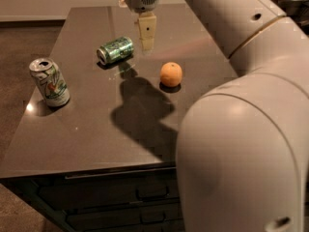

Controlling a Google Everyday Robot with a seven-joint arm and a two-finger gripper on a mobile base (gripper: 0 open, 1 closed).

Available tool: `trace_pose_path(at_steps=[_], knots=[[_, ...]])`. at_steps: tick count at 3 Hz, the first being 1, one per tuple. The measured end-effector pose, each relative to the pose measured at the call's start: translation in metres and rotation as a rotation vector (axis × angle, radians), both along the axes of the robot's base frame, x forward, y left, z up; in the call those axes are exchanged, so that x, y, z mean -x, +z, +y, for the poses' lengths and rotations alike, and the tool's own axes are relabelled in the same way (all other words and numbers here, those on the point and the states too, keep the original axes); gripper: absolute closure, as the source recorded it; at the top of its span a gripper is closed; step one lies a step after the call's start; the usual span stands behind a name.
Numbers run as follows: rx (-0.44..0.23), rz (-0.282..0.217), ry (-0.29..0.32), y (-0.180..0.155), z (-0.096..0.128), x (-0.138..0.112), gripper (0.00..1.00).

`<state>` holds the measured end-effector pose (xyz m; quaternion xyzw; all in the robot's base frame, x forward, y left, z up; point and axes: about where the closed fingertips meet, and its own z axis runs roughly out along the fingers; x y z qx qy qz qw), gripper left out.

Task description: Pick green can

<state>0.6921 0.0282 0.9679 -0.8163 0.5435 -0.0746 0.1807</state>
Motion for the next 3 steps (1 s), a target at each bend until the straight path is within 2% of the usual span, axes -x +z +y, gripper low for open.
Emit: trace_pose_path(at_steps=[2, 3], knots=[[0.054, -0.029, 0.072, -0.014, 0.011, -0.05, 0.0], [0.114, -0.034, 0.139, -0.027, 0.031, -0.063, 0.0]])
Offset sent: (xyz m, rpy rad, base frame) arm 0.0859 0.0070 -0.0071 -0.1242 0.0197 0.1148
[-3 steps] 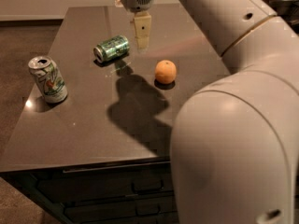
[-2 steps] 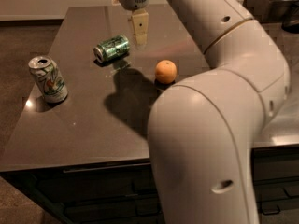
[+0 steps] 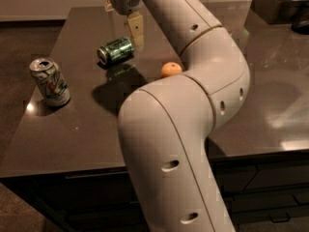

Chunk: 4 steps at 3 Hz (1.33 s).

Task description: Pick green can

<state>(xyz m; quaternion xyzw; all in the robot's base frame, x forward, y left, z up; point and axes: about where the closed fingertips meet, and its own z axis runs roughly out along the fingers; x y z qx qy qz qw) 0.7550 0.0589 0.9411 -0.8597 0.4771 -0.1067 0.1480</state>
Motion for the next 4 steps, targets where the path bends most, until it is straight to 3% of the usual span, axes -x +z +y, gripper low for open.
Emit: trace_pose_path(at_steps=[2, 4], knots=[[0.121, 0.009, 0.126, -0.029, 0.041, -0.01, 0.0], [0.153, 0.031, 0.129, -0.055, 0.044, -0.023, 0.0]])
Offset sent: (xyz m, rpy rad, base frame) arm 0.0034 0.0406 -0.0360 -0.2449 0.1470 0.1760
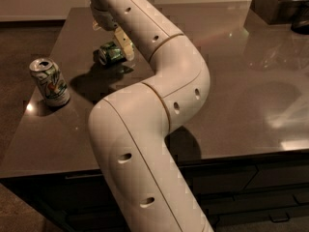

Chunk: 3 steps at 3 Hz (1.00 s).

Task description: Pick green can

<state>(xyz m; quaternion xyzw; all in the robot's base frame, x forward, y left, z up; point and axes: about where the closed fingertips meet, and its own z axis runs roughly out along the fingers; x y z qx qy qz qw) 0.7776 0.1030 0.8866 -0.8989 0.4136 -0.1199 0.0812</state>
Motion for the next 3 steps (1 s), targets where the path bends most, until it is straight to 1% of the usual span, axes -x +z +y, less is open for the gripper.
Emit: trace_pose_path(at_steps=[1, 2, 3], knots=[[0.01, 0.014, -0.015, -0.0099, -0.0058, -0.003, 0.18], [0.02, 0.03, -0.024, -0.0185, -0.0068, -0.0038, 0.42], [0.025, 0.029, -0.041, -0.0144, -0.0072, -0.0021, 0.73]])
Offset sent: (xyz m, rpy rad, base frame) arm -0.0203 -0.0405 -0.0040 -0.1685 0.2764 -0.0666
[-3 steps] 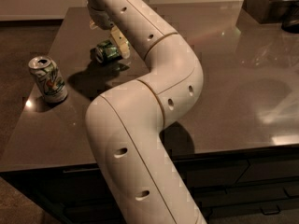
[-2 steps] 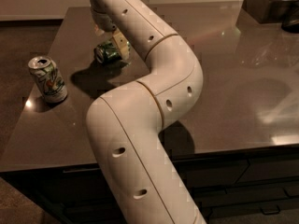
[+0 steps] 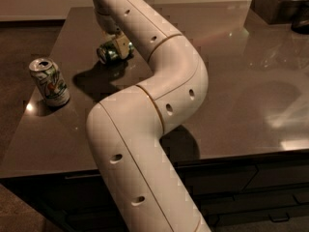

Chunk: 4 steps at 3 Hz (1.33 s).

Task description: Pick green can

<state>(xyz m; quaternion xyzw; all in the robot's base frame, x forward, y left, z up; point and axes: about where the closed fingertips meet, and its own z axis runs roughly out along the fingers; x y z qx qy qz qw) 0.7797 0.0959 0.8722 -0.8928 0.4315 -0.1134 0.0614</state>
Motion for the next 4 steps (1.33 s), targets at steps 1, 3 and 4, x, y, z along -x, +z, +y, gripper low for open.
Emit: trace_pose_path(at_steps=[1, 3, 4], knots=[[-0.011, -0.021, -0.008, 0.019, 0.003, 0.005, 0.96], [-0.07, -0.088, -0.044, 0.084, 0.008, 0.026, 1.0], [-0.089, -0.118, -0.038, 0.083, 0.015, 0.016, 1.0]])
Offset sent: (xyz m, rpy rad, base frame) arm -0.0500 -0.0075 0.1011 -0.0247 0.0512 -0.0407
